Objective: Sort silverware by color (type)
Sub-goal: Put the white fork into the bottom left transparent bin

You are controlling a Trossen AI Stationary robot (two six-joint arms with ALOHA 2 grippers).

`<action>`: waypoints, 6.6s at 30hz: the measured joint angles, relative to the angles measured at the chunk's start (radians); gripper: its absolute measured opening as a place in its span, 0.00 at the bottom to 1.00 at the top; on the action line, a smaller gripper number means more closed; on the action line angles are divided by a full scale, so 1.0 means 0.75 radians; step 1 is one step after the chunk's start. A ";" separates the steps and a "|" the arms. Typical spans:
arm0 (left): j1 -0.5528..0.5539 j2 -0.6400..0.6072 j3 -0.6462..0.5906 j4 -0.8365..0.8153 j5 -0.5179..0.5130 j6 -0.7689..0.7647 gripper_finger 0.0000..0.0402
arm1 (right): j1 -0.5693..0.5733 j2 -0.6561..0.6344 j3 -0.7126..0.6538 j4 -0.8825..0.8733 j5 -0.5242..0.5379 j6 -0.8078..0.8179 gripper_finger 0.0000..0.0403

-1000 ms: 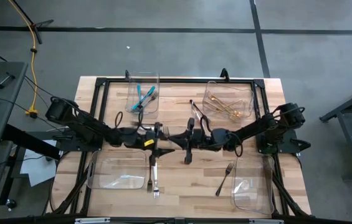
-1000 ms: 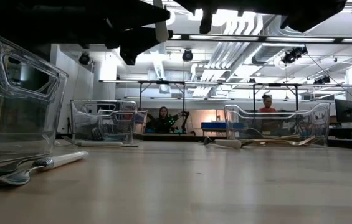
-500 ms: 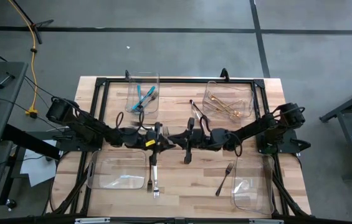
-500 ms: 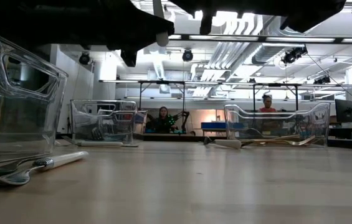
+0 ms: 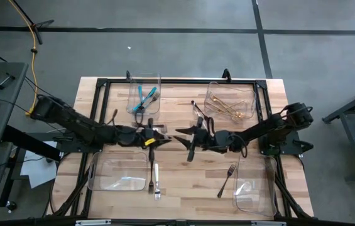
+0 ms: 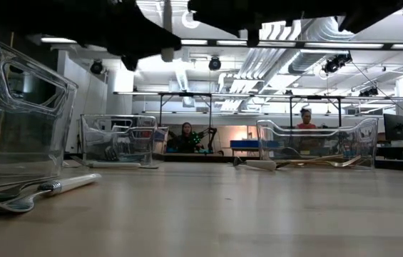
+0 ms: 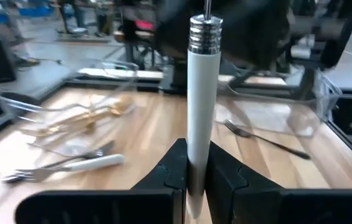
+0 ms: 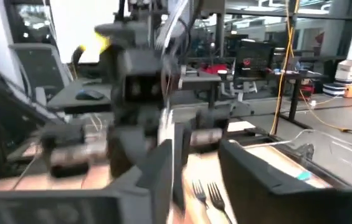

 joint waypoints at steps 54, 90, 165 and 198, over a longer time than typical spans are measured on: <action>-0.587 -0.331 0.397 -1.462 -0.081 -0.057 0.05 | 0.015 -0.008 -0.004 -0.199 0.012 -0.026 0.62; -0.891 0.389 0.655 -2.483 0.394 -0.850 0.06 | 0.014 -0.007 -0.004 -0.268 0.012 0.054 0.62; 0.091 0.174 0.344 -1.479 -0.424 -1.071 0.32 | -0.032 -0.007 -0.001 -0.340 -0.048 0.149 0.62; 0.235 0.182 0.166 -1.312 -0.293 -1.246 0.00 | -0.032 -0.007 -0.001 -0.300 -0.048 0.149 0.62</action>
